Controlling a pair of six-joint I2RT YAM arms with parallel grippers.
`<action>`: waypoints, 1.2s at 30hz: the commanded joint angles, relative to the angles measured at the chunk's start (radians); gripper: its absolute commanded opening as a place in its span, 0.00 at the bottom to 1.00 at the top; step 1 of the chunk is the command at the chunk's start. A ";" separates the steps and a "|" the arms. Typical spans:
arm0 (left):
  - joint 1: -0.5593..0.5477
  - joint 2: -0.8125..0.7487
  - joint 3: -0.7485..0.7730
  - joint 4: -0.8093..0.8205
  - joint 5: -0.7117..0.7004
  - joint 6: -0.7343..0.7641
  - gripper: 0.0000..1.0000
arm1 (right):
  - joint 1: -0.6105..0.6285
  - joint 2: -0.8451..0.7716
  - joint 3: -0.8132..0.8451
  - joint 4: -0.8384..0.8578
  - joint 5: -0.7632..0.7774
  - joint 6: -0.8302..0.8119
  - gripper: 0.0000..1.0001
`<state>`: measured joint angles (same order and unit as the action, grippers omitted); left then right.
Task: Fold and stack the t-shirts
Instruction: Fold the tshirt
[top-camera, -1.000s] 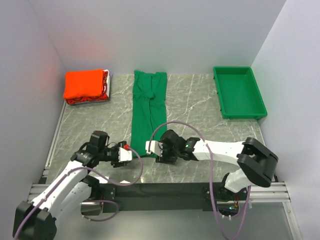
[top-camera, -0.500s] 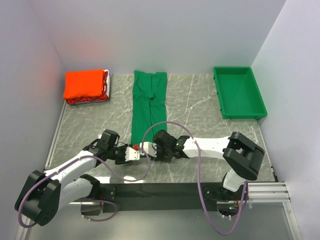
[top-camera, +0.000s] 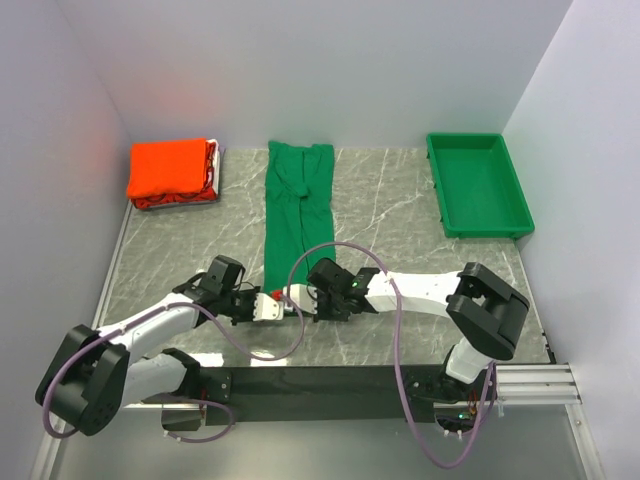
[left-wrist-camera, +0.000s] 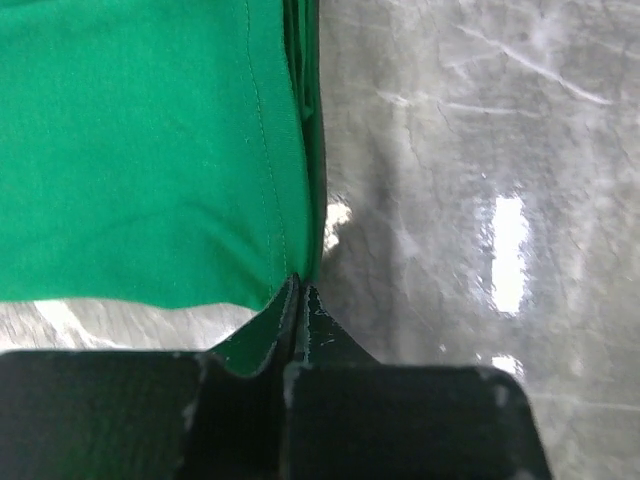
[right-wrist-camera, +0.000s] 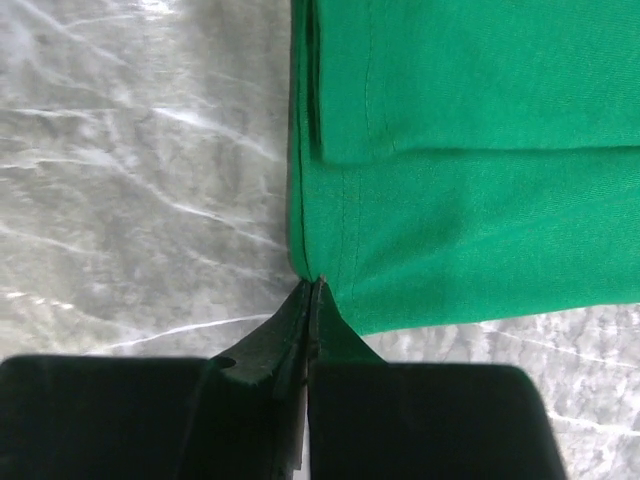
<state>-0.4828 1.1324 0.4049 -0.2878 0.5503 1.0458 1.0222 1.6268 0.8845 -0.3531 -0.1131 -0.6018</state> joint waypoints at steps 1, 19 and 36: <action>-0.036 -0.049 0.040 -0.094 -0.021 0.020 0.01 | 0.024 -0.005 0.044 -0.012 -0.031 0.053 0.00; -0.051 -0.258 0.153 -0.376 0.122 -0.006 0.01 | 0.024 -0.248 0.048 -0.109 -0.120 0.114 0.00; -0.024 -0.226 0.199 -0.304 0.105 -0.067 0.01 | -0.037 -0.245 0.068 -0.109 -0.103 0.008 0.00</action>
<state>-0.5209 0.8970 0.5518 -0.6300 0.6300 1.0161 1.0008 1.4014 0.9043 -0.4545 -0.2146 -0.5499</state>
